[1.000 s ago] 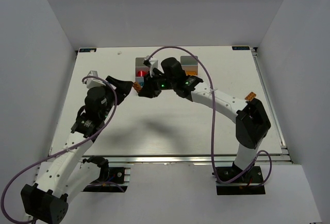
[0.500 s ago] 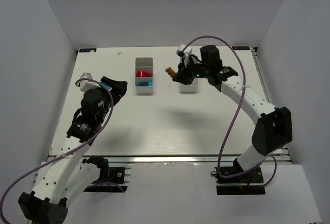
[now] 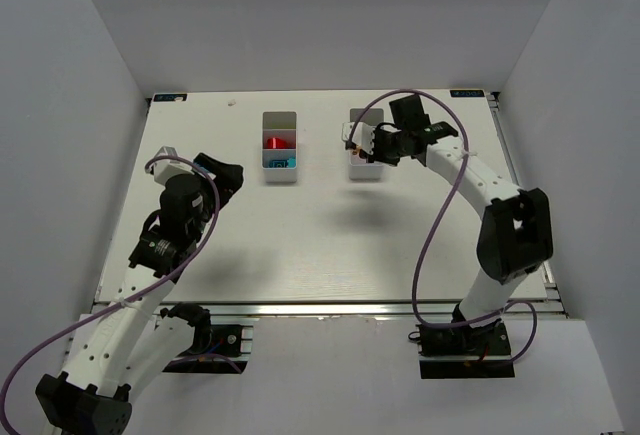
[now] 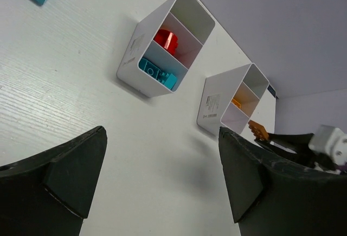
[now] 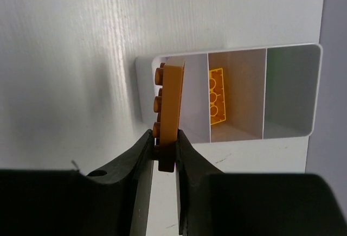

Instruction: Sort the legos into containers by color

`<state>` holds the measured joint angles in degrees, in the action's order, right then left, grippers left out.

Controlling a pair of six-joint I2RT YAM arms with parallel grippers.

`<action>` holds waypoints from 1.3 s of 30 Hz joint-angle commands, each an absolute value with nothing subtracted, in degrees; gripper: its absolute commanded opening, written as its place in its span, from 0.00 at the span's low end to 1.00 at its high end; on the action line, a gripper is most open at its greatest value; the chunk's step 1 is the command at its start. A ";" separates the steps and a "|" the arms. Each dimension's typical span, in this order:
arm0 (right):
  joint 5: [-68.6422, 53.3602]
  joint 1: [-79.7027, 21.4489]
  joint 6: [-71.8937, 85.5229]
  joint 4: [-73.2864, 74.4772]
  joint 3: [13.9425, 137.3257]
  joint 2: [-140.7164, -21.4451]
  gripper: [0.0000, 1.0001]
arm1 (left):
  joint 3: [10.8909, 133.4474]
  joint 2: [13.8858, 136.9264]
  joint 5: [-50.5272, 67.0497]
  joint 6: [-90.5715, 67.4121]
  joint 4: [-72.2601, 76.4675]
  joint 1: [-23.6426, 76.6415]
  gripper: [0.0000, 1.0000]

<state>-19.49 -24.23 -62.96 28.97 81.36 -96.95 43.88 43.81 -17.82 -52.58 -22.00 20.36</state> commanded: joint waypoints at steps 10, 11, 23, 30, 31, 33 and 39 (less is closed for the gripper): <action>-15.29 -22.15 -72.69 30.85 88.15 -106.78 0.02 | 44.30 41.66 -19.16 -53.26 -24.96 19.78 0.93; -15.29 -22.15 -72.51 30.68 87.98 -107.05 0.04 | 44.21 41.66 -19.16 -53.26 -24.96 19.78 0.93; -14.86 -22.15 -71.28 27.60 88.77 -109.95 0.38 | 44.21 42.45 -18.37 -53.79 -24.43 19.69 0.94; -15.90 -21.45 -69.79 26.98 88.42 -108.55 0.50 | 45.52 44.20 -17.32 -53.88 -25.57 19.25 0.94; -17.13 -21.10 -69.09 27.07 88.59 -107.41 0.50 | 45.96 44.82 -17.14 -53.88 -26.62 19.07 0.94; -18.19 -20.48 -66.89 26.90 88.51 -105.92 0.50 | 47.19 46.57 -16.61 -54.22 -27.85 18.29 0.94; -23.72 -18.99 -48.48 17.77 83.33 -96.16 0.89 | 48.25 52.55 -5.40 -54.59 -31.46 7.49 0.86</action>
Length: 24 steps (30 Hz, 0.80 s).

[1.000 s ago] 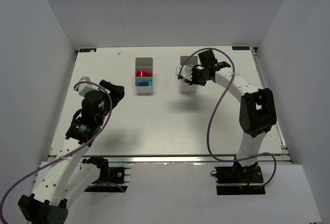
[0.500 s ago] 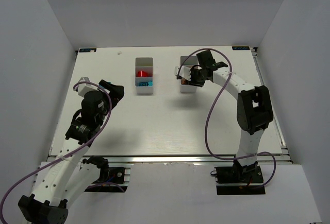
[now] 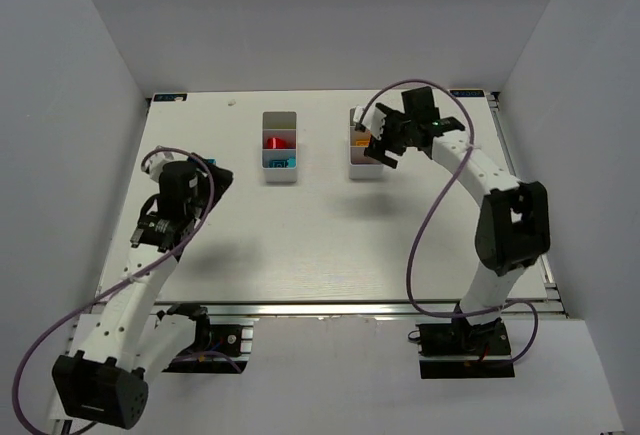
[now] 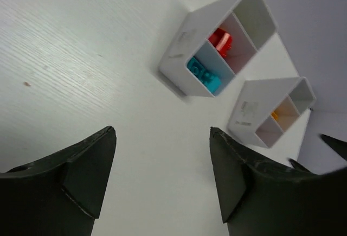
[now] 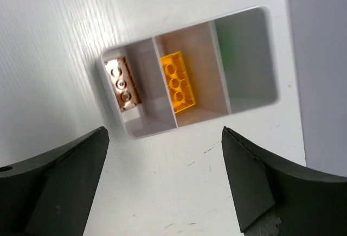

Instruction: Sort the legos into containers by color

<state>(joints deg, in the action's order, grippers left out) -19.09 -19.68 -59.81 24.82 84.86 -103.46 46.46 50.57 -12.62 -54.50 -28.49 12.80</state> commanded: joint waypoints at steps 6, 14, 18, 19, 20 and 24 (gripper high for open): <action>-39.97 -18.72 -40.00 23.37 79.38 -91.06 0.79 | 49.47 65.54 5.98 -53.70 -27.25 -5.51 0.52; -42.81 -18.81 -29.97 16.71 72.25 -85.87 0.53 | 72.12 95.58 -4.30 -61.33 -39.81 -7.56 0.95; -41.49 -18.72 -29.97 13.45 67.60 -82.89 0.56 | 80.03 104.64 -6.41 -63.81 -40.07 -7.56 0.97; -41.31 -18.72 -29.71 12.75 65.85 -82.36 0.56 | 82.33 106.77 -6.85 -63.90 -41.30 -7.56 0.97; -41.31 -18.72 -29.10 11.96 64.96 -82.01 0.56 | 84.88 109.05 -7.20 -63.90 -42.35 -7.56 0.97; -41.22 -18.72 -27.86 8.44 61.35 -79.90 0.57 | 96.75 118.29 -10.19 -63.81 -48.33 -7.56 0.97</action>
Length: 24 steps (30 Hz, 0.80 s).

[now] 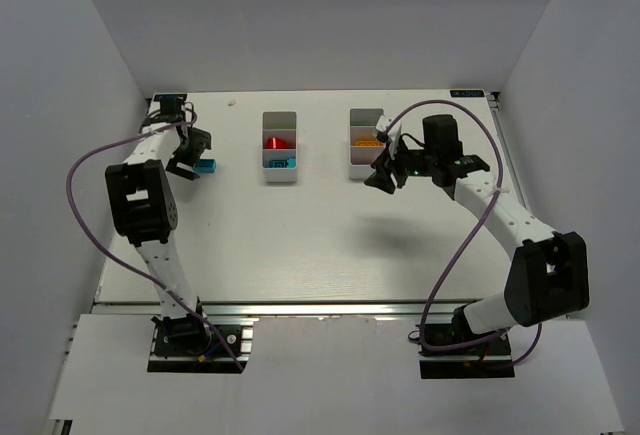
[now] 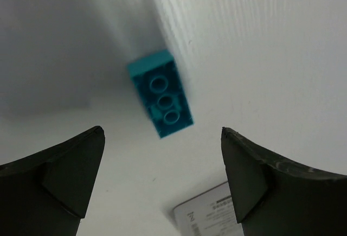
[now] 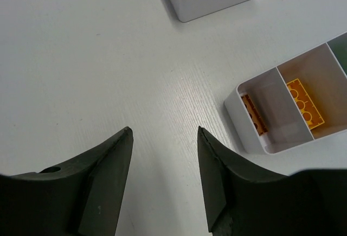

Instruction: Sort the legos into containers by color

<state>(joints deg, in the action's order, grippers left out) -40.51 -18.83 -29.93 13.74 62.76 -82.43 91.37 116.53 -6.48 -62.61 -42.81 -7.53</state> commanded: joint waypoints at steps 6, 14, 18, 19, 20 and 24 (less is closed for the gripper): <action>-41.22 -18.63 -27.33 6.86 57.92 -78.49 0.57 | 106.16 125.76 -10.90 -63.72 -53.07 -7.56 0.97; -41.48 -18.02 -26.37 4.92 56.95 -78.40 0.57 | 109.32 129.54 -10.46 -63.11 -55.80 -7.56 0.89; -41.48 -17.93 -26.02 4.22 56.60 -78.05 0.57 | 112.06 132.45 -10.90 -63.02 -57.48 -7.56 0.84; -41.48 -17.84 -25.93 4.22 56.60 -77.87 0.56 | 112.15 132.80 -10.90 -63.02 -57.39 -7.56 0.82; -41.48 -17.84 -25.84 4.13 56.25 -77.78 0.56 | 112.50 133.06 -10.99 -63.02 -57.48 -7.56 0.81; -41.57 -17.67 -25.58 4.13 55.64 -76.82 0.56 | 112.07 132.46 -10.55 -63.02 -57.22 -7.56 0.64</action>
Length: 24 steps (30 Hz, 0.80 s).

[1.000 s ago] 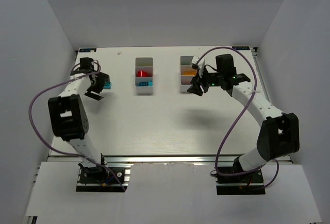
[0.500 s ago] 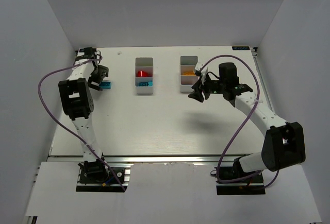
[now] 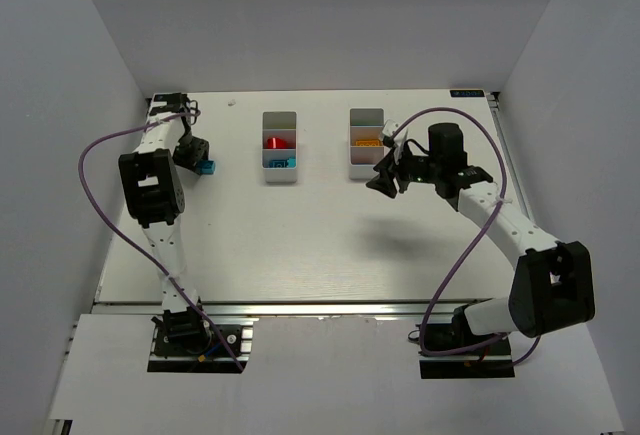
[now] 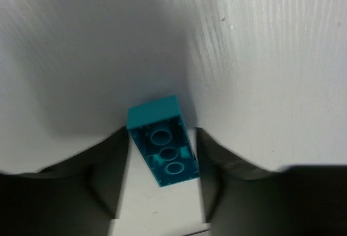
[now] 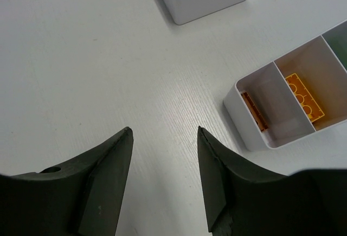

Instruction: Sort the legos into containers by color

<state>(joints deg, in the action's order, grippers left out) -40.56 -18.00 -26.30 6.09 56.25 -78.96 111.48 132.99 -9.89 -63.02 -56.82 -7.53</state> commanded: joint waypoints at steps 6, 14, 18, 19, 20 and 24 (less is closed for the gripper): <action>-41.57 -17.58 -26.54 5.62 55.63 -76.03 0.56 | 99.07 120.96 -9.06 -59.60 -45.57 -7.30 0.27; -39.73 -17.49 -28.48 7.03 54.58 -73.57 0.56 | 69.24 89.44 -1.43 -43.97 -16.41 2.08 0.04; -38.94 -17.58 -28.48 7.99 54.40 -72.95 0.56 | 57.24 80.96 -0.09 -39.12 -6.80 8.78 0.04; -38.76 -17.49 -28.56 8.26 54.40 -72.86 0.56 | 55.65 78.60 -0.44 -39.02 -5.72 9.75 0.05; -38.59 -17.49 -28.56 8.61 54.32 -72.77 0.56 | 54.50 77.88 -1.22 -39.20 -5.28 11.23 0.06; -38.15 -17.58 -28.48 9.58 54.14 -72.07 0.56 | 53.43 77.87 -7.10 -41.04 -3.61 15.02 0.07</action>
